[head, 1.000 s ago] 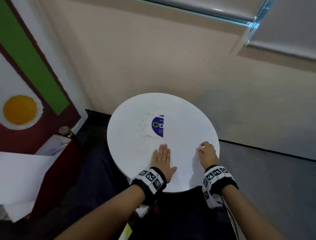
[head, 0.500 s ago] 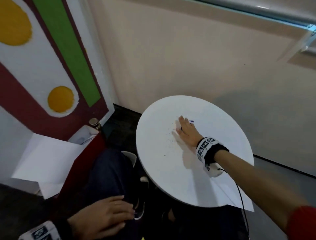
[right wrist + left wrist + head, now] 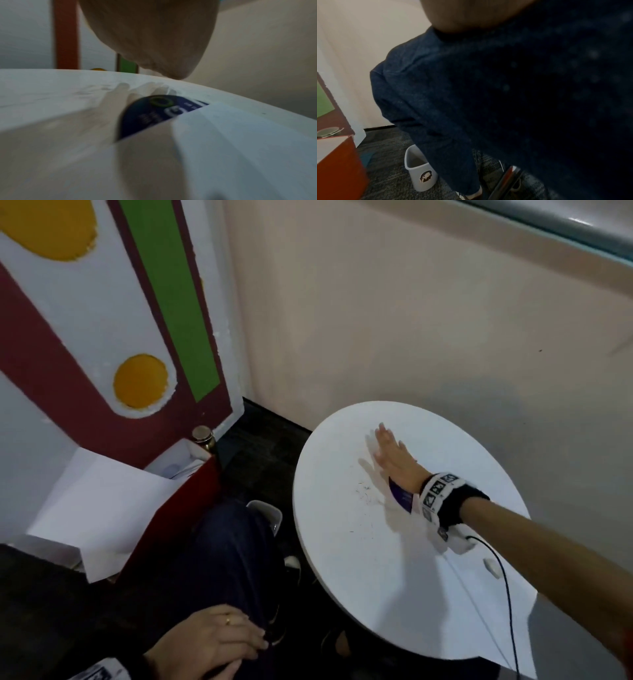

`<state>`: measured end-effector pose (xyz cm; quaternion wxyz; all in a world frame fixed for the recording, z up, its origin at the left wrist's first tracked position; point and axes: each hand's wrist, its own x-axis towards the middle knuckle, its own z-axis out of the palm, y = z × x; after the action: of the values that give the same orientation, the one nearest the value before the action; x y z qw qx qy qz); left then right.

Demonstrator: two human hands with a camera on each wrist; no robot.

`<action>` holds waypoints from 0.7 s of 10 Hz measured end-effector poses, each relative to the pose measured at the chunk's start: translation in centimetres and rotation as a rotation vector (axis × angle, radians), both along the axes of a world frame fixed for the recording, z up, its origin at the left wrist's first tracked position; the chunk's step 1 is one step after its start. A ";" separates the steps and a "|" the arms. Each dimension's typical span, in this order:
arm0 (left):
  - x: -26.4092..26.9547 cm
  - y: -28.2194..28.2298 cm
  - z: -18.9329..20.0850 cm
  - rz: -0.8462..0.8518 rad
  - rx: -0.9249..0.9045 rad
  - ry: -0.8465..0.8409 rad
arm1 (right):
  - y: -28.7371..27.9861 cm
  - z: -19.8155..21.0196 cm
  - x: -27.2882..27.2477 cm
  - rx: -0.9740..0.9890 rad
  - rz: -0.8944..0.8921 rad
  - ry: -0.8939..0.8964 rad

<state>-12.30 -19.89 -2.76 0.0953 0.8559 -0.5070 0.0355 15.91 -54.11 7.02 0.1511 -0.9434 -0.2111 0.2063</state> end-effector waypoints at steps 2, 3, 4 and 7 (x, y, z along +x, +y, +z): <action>-0.2 0.6 2.6 -0.043 -1.163 1.223 | 4.8 -1.7 1.9 -0.100 0.026 -0.024; -0.5 -1.1 3.0 0.237 -0.779 0.793 | 4.8 -0.9 -2.4 -0.059 0.221 0.028; 0.0 -0.4 2.2 0.147 -0.248 0.516 | 2.2 0.4 -7.5 -0.021 0.411 0.149; -0.3 -0.9 3.2 0.210 -0.245 0.441 | 3.6 0.4 0.9 -0.026 -0.176 0.042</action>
<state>-12.63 -20.75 0.43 0.3018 0.8731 -0.3743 -0.0810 16.78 -50.46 7.37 0.1607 -0.9556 -0.1217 0.2148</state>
